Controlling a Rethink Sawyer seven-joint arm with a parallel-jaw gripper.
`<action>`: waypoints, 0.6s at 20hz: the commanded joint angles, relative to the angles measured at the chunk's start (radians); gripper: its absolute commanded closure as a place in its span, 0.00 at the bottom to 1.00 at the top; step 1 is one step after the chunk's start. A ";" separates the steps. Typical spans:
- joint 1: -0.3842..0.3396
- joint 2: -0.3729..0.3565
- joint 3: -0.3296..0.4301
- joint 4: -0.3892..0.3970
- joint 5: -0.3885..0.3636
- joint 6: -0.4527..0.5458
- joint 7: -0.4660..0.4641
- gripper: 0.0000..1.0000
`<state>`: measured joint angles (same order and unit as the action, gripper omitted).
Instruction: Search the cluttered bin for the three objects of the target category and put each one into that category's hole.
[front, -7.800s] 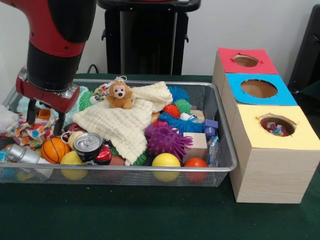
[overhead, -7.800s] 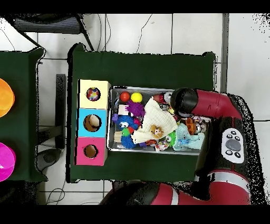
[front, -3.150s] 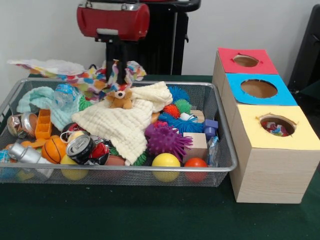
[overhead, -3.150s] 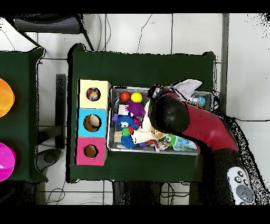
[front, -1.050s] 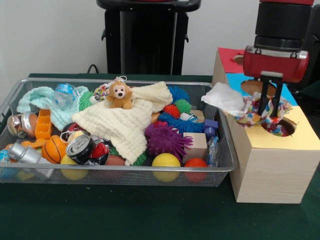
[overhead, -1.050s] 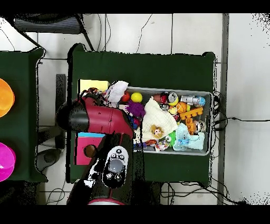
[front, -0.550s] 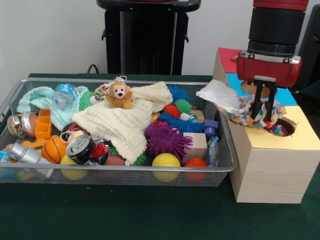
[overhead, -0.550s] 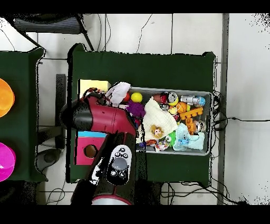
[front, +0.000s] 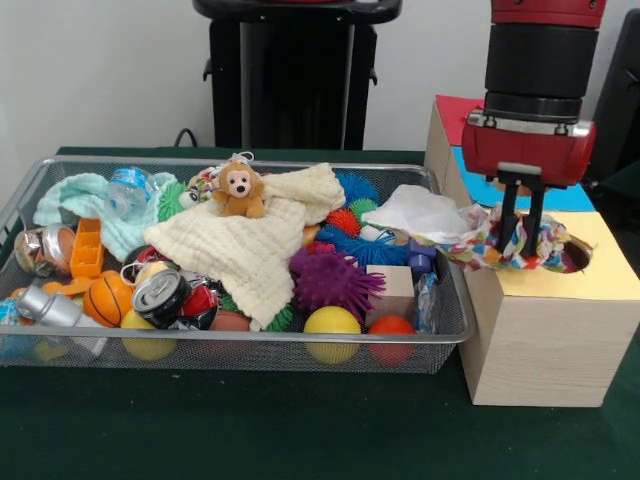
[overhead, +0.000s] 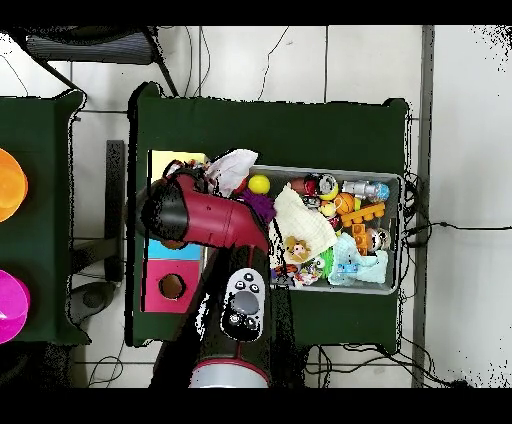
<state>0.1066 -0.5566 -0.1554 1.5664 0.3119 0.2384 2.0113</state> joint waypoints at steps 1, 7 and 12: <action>-0.028 0.045 0.133 0.031 0.057 -0.048 0.209 1.00; 0.020 0.033 0.105 0.057 0.109 0.042 0.248 1.00; 0.044 0.037 0.081 0.053 0.132 0.107 0.250 1.00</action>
<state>0.1361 -0.5542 -0.1372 1.5677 0.3829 0.2340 2.0113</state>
